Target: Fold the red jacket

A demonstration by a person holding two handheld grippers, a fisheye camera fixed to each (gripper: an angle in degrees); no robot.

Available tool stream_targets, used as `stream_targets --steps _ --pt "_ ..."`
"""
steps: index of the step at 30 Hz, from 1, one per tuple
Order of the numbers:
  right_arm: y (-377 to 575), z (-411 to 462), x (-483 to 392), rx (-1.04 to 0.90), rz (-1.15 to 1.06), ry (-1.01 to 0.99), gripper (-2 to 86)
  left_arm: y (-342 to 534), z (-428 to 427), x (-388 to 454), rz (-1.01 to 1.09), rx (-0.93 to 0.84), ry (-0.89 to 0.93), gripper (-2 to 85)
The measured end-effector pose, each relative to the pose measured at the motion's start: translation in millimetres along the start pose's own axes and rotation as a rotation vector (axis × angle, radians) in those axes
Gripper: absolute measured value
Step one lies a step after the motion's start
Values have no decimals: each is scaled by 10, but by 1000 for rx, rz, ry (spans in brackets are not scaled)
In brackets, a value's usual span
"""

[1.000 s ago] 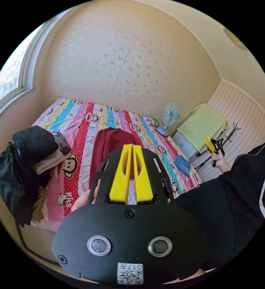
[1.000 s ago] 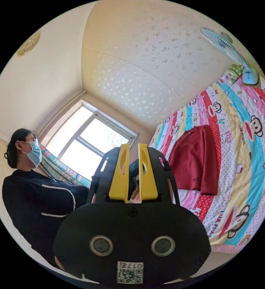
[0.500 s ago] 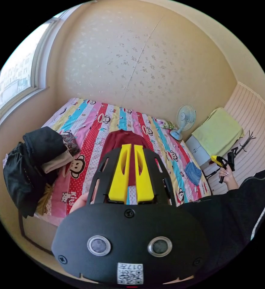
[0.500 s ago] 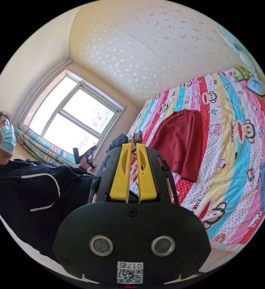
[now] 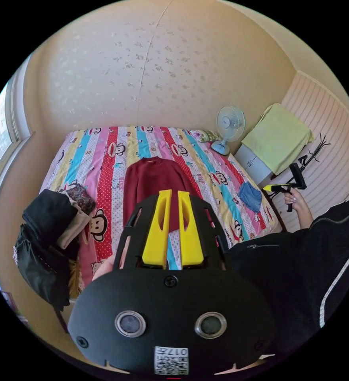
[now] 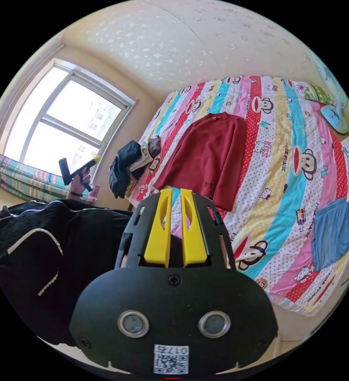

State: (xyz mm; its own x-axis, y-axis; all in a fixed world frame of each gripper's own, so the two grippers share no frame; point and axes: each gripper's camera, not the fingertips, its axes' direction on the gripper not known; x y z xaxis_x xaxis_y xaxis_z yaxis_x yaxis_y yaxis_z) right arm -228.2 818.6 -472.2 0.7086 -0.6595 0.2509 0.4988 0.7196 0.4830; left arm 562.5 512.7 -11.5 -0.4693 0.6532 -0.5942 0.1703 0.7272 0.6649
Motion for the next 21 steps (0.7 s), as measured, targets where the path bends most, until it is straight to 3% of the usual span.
stream_targets --steps 5,6,9,11,15,19,21 --pt "-63 397 197 -81 71 -21 50 -107 504 -300 -63 -56 132 49" --pt "-32 493 229 -104 91 -34 56 -100 653 -440 -95 -78 242 51" --pt "148 563 166 -24 56 -22 64 -124 639 -626 -114 25 405 62" --pt "272 686 266 -12 73 -17 69 -181 569 -632 -69 38 365 65" --pt "552 1406 826 -170 152 -36 87 -296 809 -635 -21 -148 271 66" --pt "583 1739 885 -220 109 -68 104 -323 1014 -677 -105 -194 335 65" --pt "456 1824 802 -239 80 17 115 -327 975 -667 -131 -185 363 65"
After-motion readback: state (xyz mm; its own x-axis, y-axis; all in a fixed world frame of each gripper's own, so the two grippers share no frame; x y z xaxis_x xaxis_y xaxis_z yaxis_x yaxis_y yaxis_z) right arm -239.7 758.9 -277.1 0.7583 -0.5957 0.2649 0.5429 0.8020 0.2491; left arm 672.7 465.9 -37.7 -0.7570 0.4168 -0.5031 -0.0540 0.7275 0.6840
